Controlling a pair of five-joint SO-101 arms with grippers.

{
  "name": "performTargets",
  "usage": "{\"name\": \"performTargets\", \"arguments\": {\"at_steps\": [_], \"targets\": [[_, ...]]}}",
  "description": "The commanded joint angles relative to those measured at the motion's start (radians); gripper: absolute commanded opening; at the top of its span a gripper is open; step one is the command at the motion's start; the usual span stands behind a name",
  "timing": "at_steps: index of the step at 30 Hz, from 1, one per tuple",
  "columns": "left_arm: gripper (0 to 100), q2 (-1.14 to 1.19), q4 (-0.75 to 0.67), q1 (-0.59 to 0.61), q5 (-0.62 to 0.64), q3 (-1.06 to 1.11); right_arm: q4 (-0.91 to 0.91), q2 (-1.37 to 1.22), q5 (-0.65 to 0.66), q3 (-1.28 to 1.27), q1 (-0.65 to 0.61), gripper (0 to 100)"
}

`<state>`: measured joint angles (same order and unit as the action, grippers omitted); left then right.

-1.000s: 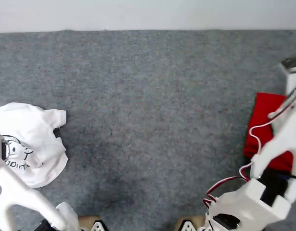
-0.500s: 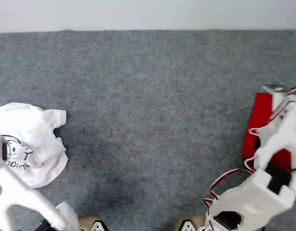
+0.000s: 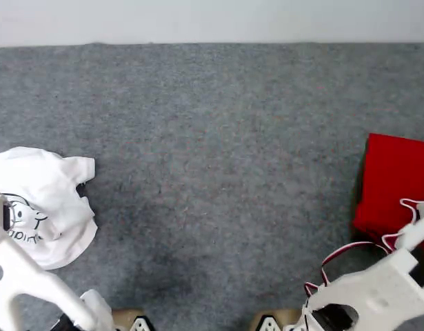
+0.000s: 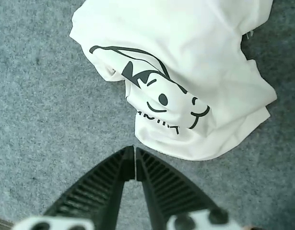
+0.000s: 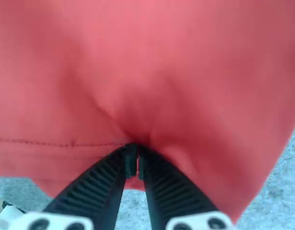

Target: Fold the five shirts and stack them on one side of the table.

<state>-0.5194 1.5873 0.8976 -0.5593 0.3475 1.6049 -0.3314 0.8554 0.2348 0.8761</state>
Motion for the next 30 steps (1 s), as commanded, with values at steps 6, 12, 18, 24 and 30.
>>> {"name": "performTargets", "arguments": {"at_steps": [6, 12, 18, 24, 30], "targets": [[2, -0.026, -0.018, -0.008, 0.002, -0.005, 0.189, 0.243, 0.003, 0.126, -0.074, 0.9], [12, -0.026, -0.014, -0.089, -0.084, 0.127, 0.188, 0.424, 0.003, -0.031, -0.160, 0.9], [20, -0.026, -0.127, -0.157, -0.114, 0.329, 0.186, 0.582, 0.003, -0.247, -0.225, 0.9], [20, -0.025, -0.290, -0.325, -0.106, 0.507, 0.183, 0.710, 0.003, -0.453, -0.240, 0.9], [20, 0.066, -0.465, -0.390, -0.044, 0.591, 0.183, 0.816, 0.003, -0.540, -0.234, 0.9]]}}
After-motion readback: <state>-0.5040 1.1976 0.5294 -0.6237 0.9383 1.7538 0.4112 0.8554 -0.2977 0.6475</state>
